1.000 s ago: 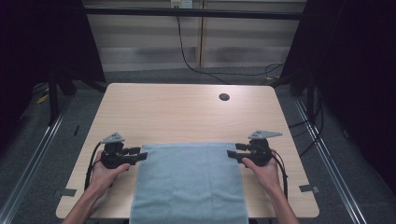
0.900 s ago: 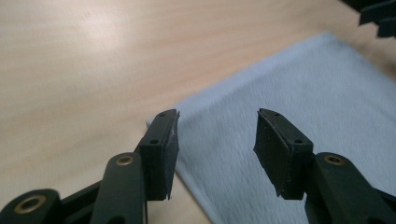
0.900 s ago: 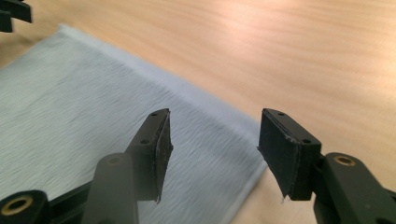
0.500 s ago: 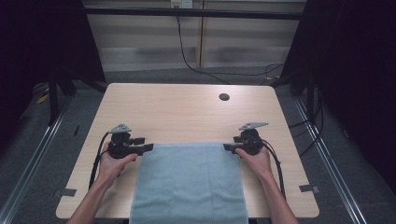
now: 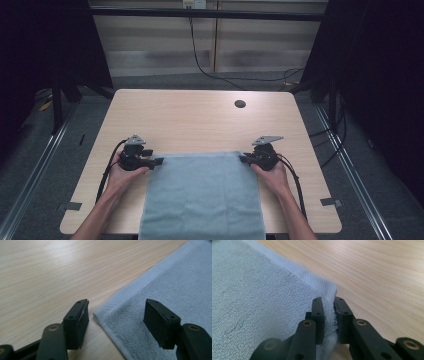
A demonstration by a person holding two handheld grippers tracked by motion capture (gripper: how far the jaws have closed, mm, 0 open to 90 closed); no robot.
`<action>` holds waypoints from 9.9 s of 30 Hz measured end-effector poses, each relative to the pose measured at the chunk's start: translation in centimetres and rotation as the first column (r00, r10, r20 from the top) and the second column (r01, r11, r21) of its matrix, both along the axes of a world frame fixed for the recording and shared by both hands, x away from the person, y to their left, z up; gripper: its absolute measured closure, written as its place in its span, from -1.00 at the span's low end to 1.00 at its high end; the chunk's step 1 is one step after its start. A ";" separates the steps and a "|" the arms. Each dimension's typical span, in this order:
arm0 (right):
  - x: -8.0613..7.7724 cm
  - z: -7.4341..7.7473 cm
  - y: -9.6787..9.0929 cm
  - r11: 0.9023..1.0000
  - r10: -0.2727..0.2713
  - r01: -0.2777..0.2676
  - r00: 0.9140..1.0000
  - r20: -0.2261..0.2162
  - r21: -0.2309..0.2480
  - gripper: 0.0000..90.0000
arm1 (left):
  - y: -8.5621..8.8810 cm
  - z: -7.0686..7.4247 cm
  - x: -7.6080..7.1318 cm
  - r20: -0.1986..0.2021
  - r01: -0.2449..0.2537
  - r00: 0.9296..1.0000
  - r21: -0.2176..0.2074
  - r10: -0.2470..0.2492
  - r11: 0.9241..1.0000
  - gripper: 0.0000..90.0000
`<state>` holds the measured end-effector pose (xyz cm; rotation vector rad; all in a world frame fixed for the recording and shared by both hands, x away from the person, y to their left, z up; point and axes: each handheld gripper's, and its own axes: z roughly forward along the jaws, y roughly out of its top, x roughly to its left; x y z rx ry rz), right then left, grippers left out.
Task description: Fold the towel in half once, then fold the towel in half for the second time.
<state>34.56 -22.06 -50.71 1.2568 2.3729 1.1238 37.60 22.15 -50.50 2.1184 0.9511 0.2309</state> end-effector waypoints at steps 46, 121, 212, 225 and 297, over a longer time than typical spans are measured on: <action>5.8 15.6 -1.8 0.976 -0.051 0.005 0.976 0.210 0.216 0.87 | 0.7 14.0 5.2 0.182 0.012 0.982 -0.302 0.045 0.953 0.75; 3.6 0.3 0.2 0.996 -0.075 0.079 0.995 -0.071 0.048 0.88 | -2.9 -0.7 4.5 -0.014 -0.029 1.000 -0.124 0.027 0.992 0.75; -14.1 5.5 -1.6 0.960 0.106 -0.129 0.989 0.103 0.250 0.33 | 2.1 4.0 -10.5 0.056 0.179 0.984 -0.303 -0.170 0.936 0.35; -4.2 3.0 -0.1 0.983 0.050 -0.056 0.998 0.040 0.176 0.20 | -1.8 1.9 -2.2 -0.003 0.088 0.996 -0.246 -0.091 0.965 0.20; 1.0 0.3 -3.1 0.998 -0.042 0.044 0.997 -0.065 0.041 0.54 | -0.5 -0.4 1.5 -0.056 0.083 0.994 -0.113 -0.090 0.990 0.77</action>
